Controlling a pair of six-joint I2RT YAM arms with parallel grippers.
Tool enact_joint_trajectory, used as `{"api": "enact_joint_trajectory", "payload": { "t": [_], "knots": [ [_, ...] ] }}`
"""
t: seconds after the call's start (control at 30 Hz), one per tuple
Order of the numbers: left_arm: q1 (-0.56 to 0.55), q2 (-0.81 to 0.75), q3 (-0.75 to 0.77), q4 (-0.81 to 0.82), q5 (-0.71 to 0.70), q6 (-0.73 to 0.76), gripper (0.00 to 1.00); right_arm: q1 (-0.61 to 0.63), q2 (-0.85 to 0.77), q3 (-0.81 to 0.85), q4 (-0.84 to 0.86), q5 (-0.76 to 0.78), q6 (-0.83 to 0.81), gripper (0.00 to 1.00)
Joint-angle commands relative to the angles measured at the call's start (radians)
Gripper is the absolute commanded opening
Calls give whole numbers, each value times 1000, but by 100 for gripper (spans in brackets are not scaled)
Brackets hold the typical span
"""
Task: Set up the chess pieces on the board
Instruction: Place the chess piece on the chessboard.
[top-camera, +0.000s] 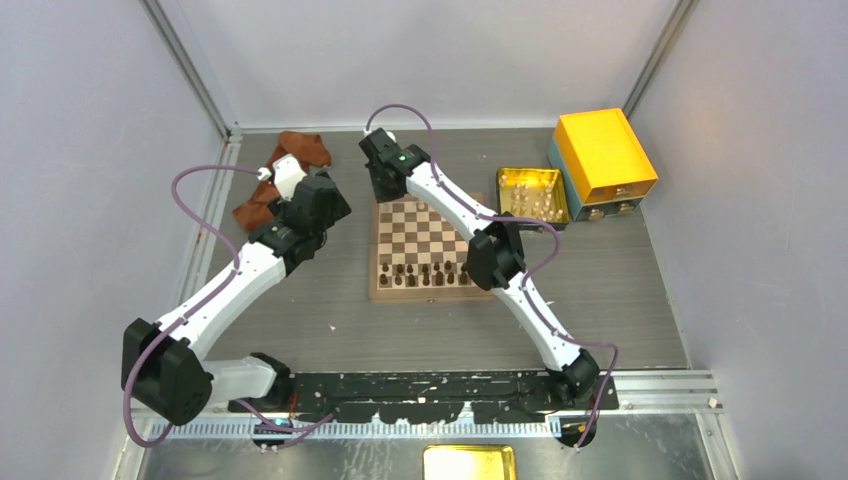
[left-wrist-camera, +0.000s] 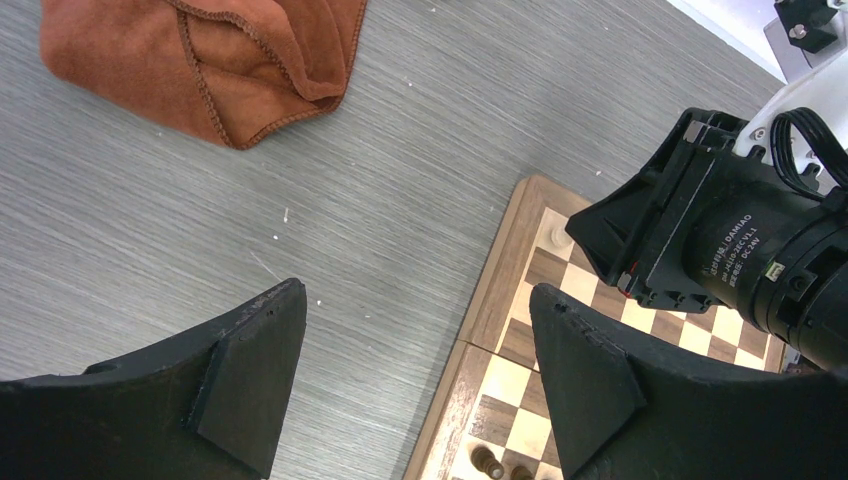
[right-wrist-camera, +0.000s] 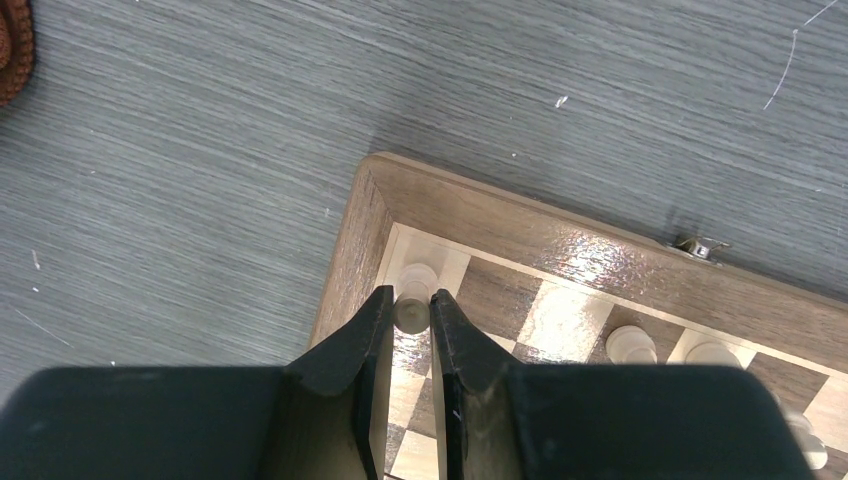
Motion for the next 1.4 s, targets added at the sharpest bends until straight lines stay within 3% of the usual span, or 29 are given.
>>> {"api": "enact_joint_trajectory", "payload": {
  "t": [0.0, 0.83, 1.37],
  "knots": [
    [-3, -7, 15, 57, -20, -9, 83, -3, 2, 41, 23, -9, 9, 7],
    [-2, -3, 14, 61, -17, -8, 83, -1, 3, 32, 26, -13, 2, 26],
    [-3, 7, 17, 62, -14, -9, 83, -3, -3, 28, 37, -17, -8, 31]
  ]
}}
